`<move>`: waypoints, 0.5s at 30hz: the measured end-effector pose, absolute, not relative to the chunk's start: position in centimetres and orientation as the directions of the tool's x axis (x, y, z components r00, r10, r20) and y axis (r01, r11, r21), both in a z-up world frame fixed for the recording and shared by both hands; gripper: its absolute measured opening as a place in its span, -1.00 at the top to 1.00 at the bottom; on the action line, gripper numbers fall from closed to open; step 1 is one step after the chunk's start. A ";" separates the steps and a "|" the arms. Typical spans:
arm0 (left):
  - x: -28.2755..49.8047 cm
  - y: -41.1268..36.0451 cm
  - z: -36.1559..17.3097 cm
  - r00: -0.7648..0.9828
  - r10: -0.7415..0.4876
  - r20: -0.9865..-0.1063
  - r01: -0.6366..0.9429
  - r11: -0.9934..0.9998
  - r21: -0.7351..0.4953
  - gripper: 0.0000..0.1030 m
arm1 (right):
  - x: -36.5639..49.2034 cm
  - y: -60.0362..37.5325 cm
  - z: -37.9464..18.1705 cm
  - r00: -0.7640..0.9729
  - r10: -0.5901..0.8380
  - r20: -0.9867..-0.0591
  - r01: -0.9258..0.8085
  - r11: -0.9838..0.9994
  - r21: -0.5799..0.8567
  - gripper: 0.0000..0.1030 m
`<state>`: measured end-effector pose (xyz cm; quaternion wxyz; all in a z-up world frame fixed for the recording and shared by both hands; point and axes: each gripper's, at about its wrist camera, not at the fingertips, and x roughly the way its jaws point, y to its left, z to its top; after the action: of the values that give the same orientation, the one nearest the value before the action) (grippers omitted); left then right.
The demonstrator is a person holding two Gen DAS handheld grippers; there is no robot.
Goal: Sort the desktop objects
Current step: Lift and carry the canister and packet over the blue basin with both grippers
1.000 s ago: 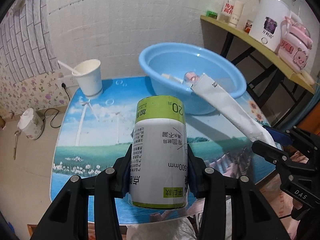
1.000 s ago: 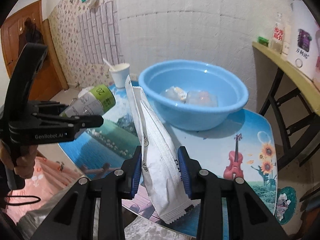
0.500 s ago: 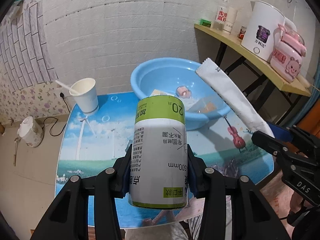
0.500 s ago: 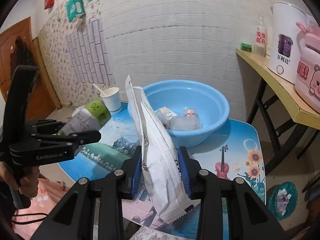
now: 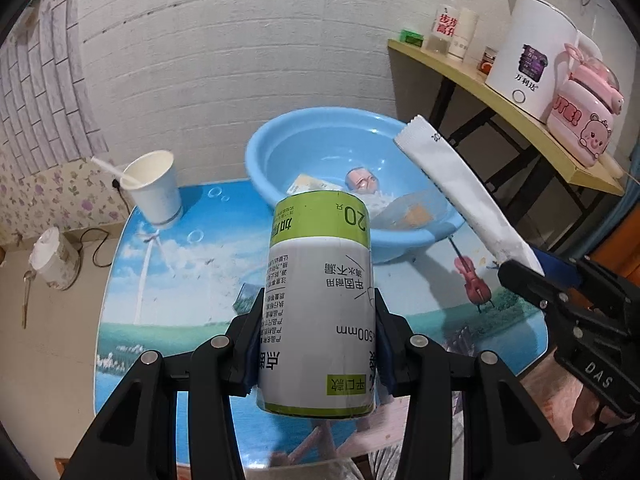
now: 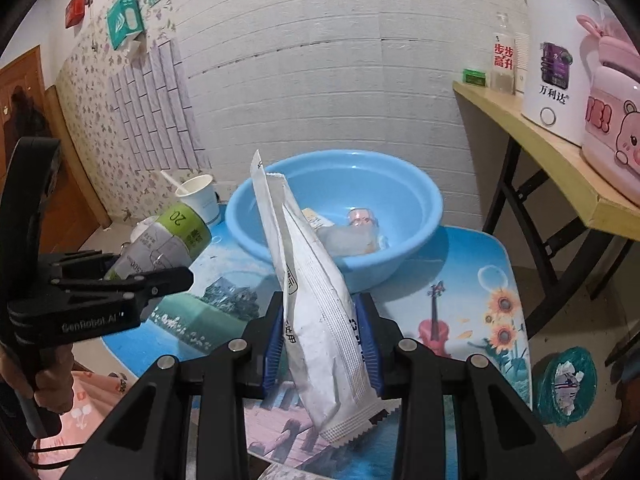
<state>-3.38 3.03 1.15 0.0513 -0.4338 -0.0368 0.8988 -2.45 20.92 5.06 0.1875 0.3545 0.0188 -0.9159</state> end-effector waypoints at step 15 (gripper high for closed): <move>-7.4 4.4 0.8 -0.614 0.132 -0.778 -0.067 -0.991 -0.115 0.17 | -6.1 22.4 4.9 -0.695 -0.311 -0.648 0.294 -0.946 0.139 0.30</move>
<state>-7.41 4.42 0.78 0.0553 -0.4359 -0.0374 0.8975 -6.11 22.35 4.94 0.1645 0.3544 -0.0121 -0.9204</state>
